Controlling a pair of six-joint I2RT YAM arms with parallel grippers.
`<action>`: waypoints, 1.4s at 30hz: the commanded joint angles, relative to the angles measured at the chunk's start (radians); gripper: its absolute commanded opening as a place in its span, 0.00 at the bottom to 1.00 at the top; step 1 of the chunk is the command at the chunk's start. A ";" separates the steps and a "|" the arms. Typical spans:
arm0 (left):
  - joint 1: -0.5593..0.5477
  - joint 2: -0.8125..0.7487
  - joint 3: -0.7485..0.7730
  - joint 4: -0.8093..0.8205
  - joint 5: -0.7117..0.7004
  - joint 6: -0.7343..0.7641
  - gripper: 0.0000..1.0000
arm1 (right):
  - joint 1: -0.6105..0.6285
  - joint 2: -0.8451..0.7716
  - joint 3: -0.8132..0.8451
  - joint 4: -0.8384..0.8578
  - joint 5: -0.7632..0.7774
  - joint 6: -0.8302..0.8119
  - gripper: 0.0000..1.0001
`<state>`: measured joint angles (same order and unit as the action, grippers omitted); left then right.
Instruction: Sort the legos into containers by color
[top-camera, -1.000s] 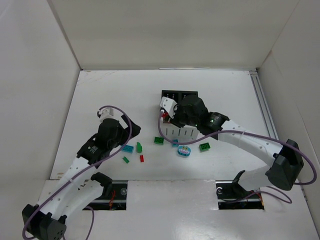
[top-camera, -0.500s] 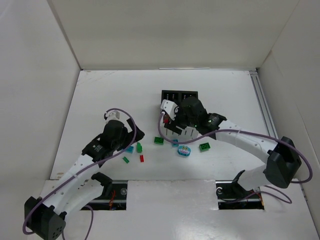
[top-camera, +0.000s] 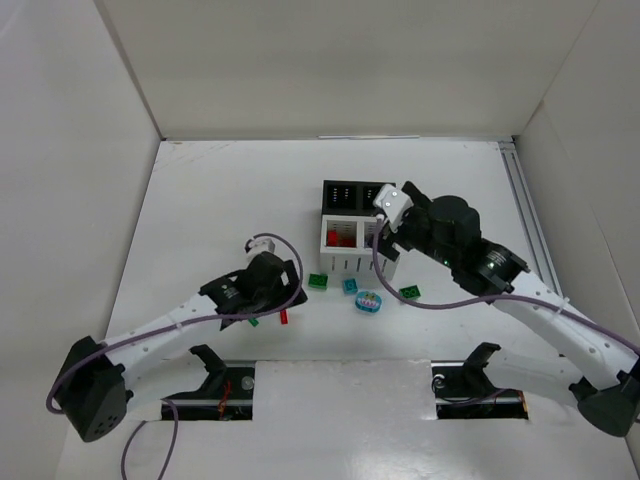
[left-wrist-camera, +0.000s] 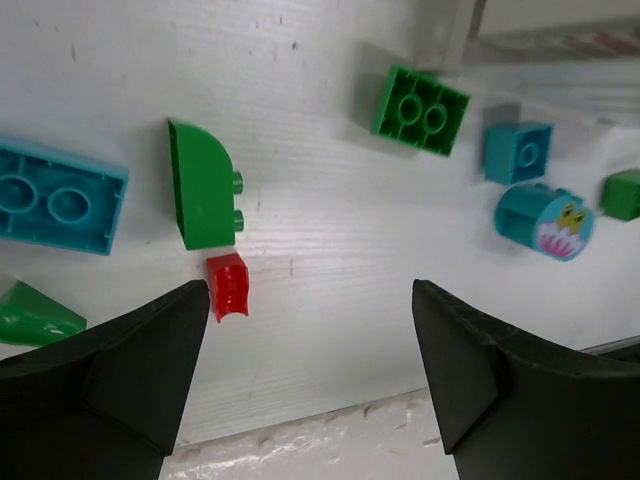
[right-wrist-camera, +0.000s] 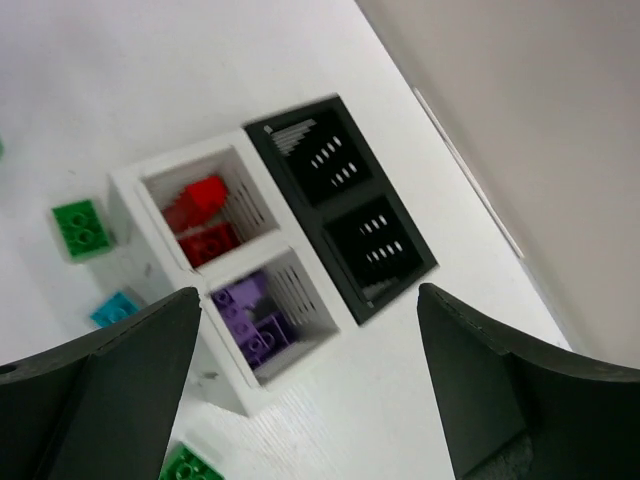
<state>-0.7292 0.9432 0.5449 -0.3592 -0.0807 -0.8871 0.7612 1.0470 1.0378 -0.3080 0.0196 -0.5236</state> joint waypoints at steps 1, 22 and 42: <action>-0.084 0.080 0.059 -0.058 -0.085 -0.059 0.77 | -0.059 -0.048 -0.050 -0.054 0.059 0.010 0.94; -0.173 0.362 0.139 -0.126 -0.179 -0.182 0.27 | -0.211 -0.126 -0.145 -0.085 -0.015 0.019 0.94; -0.173 0.394 0.659 -0.080 -0.318 0.155 0.06 | -0.229 -0.188 -0.206 -0.121 -0.013 0.070 0.95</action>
<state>-0.8970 1.3163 1.1149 -0.4919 -0.3443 -0.8474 0.5377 0.8753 0.8555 -0.4191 0.0418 -0.4824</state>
